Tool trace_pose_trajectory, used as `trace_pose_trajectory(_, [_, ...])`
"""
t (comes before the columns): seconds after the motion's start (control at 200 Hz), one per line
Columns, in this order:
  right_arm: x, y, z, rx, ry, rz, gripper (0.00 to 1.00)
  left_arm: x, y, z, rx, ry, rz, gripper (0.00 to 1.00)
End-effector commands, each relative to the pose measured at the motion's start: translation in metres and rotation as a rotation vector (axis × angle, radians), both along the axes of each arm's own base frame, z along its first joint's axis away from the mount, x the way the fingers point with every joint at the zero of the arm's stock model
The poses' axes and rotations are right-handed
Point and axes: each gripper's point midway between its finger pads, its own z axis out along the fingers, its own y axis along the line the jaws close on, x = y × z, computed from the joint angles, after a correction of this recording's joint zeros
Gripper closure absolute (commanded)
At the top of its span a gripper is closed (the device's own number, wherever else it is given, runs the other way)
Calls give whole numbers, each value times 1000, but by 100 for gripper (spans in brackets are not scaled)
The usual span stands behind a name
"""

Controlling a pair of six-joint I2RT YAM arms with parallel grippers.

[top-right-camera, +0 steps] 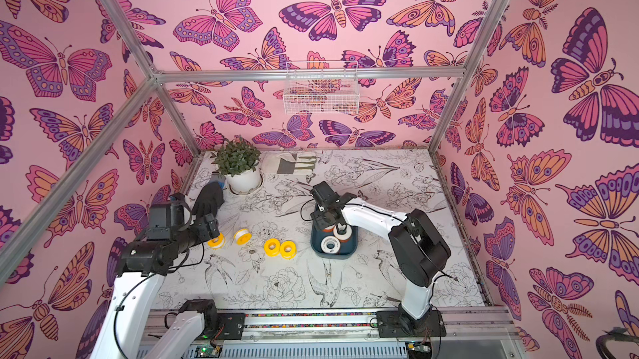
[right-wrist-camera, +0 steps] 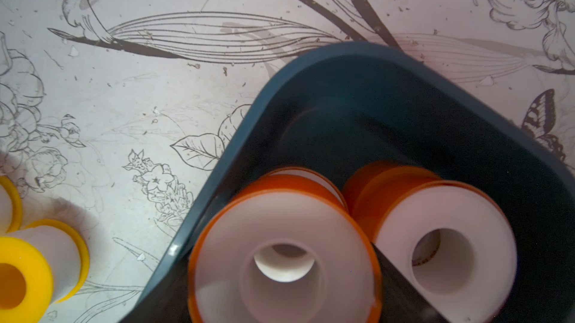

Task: Put the sealing tape into the storage box
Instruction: Place the sealing tape in the storage box.

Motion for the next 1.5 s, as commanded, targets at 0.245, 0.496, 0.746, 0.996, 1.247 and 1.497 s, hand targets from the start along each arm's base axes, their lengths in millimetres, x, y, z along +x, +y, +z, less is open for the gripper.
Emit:
trace_pose_trajectory(0.245, [7,0,4,-18,-19,-17,15,-1,-1,-6,-2,14,-11,11])
trace_pose_trajectory(0.496, [5,1,9,-8,-19,-11,14,-1,-1,-6,-1,14,-13,11])
trace_pose_trajectory(0.746, [-1,7,19,22,-30,16,19,-1,-1,-6,-1,13,-13,11])
trace_pose_trajectory(0.996, [-2,5,28,22,-61,17,19,-1,-1,-6,-3,12,-14,11])
trace_pose_trajectory(1.247, [0,2,31,-24,-100,30,18,-1,-1,-6,-4,14,-14,11])
trace_pose_trajectory(1.497, [0,-5,24,-92,-102,31,18,-1,-2,-7,-8,15,-19,11])
